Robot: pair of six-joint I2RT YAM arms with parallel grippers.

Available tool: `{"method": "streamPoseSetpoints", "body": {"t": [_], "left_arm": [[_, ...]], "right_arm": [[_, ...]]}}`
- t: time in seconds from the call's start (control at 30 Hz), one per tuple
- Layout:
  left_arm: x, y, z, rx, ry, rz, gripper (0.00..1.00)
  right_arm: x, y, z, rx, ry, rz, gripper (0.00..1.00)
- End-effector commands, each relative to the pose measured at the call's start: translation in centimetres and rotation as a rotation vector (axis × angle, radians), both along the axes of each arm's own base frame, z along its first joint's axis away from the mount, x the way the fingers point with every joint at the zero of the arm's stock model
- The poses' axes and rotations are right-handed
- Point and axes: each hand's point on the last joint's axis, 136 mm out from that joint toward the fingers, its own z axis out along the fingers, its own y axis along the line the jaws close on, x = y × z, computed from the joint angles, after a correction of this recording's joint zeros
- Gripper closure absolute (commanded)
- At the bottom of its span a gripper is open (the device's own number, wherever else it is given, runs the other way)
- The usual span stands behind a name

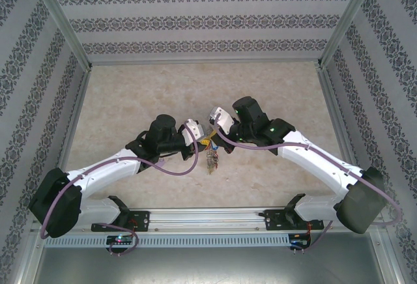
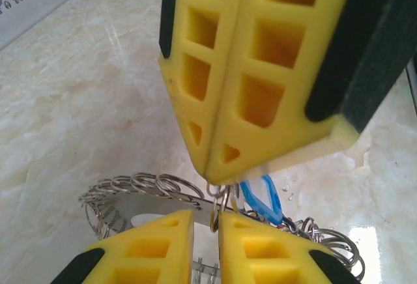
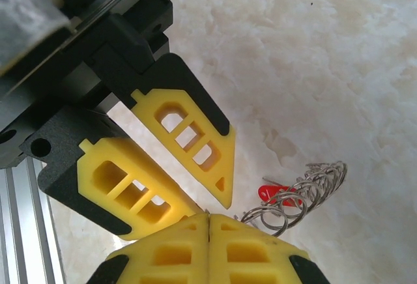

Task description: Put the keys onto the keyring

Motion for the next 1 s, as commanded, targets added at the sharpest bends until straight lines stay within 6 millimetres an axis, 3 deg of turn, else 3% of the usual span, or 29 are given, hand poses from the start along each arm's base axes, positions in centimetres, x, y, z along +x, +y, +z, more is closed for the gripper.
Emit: {"method": "streamPoseSetpoints", "body": {"t": [0.0,0.3,0.5,0.97], "left_arm": [[0.0,-0.7,1.3,-0.011,-0.034,-0.026,0.83],[0.1,-1.1,1.8,-0.028,-0.037,-0.038,0.83],[-0.1,-1.3,2.3,-0.057,-0.041,-0.056,1.0],[0.0,-0.6,2.3,-0.124,-0.069,0.005,1.0]], "right_arm": [[-0.3,1.2,2.5,0.062,-0.048,0.052,1.0],[-0.5,1.4,2.5,0.07,-0.041,0.058,1.0],[-0.5,1.2,2.2,0.071,-0.04,0.051,1.0],[1.7,-1.6,0.3,0.075,0.02,-0.117,1.0]]}}
